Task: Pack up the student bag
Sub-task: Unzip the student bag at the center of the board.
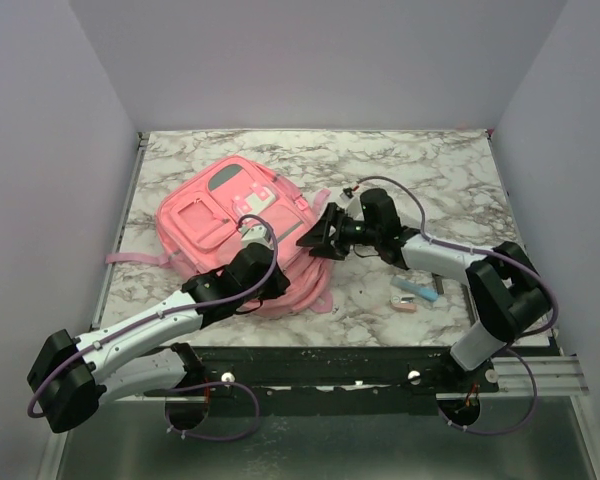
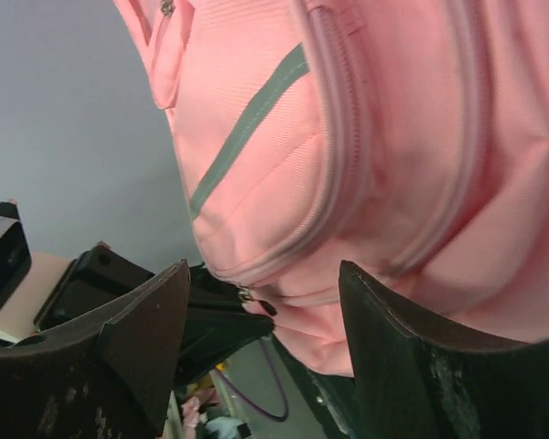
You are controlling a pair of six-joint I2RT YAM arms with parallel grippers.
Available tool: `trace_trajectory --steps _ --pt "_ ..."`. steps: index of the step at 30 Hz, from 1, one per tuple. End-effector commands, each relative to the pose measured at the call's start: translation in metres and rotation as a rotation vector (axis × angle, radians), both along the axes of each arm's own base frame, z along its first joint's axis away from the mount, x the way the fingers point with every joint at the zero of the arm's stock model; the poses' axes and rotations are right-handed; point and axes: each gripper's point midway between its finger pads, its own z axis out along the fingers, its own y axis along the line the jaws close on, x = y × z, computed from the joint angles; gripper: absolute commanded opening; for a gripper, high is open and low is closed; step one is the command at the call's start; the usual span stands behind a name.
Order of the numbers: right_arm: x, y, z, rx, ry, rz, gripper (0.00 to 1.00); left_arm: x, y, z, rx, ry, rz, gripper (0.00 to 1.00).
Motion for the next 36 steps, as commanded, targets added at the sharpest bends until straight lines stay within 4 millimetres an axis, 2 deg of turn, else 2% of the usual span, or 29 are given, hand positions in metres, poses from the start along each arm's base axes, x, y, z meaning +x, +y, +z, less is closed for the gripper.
trace_trajectory --steps 1,5,8,10,13,14,18,21,23,26,29,33,36 --pt "0.003 0.029 0.02 0.161 0.06 -0.05 0.68 -0.001 -0.018 0.029 -0.076 -0.054 -0.084 0.0" --pt "0.012 0.04 0.012 0.202 0.12 -0.092 0.61 -0.002 -0.015 0.027 -0.059 -0.054 -0.09 0.0" --pt "0.022 0.04 0.009 0.193 0.119 -0.135 0.51 -0.005 -0.01 0.02 -0.038 -0.037 -0.082 0.0" --pt "0.028 0.039 0.009 0.193 0.114 -0.15 0.39 -0.006 -0.003 0.013 -0.01 -0.016 -0.054 0.0" --pt "0.038 0.031 0.012 0.21 0.111 -0.159 0.04 -0.006 0.015 0.004 0.051 0.023 0.031 0.0" --pt "0.041 0.027 0.013 0.222 0.108 -0.154 0.0 -0.006 0.023 0.001 0.078 0.034 0.064 0.0" --pt "0.048 0.014 0.02 0.241 0.081 -0.071 0.0 -0.012 0.064 -0.011 0.177 0.117 0.252 0.0" --pt "0.05 0.005 0.025 0.262 0.067 -0.031 0.0 -0.015 0.086 -0.023 0.207 0.175 0.336 0.0" --pt "0.045 0.006 0.03 0.275 0.062 0.021 0.0 -0.016 0.099 -0.031 0.205 0.209 0.387 0.0" --pt "0.04 0.008 0.037 0.294 0.042 0.072 0.0 -0.01 0.113 -0.03 0.2 0.195 0.448 0.0" --pt "0.038 0.007 0.034 0.277 0.033 0.091 0.0 -0.004 0.127 -0.024 0.202 0.189 0.512 0.0" --pt "0.039 0.005 0.035 0.294 0.031 0.094 0.0 -0.003 0.138 -0.028 0.194 0.229 0.55 0.0" --pt "0.044 -0.001 0.044 0.34 0.024 0.092 0.0 -0.004 0.144 -0.027 0.19 0.218 0.568 0.0"
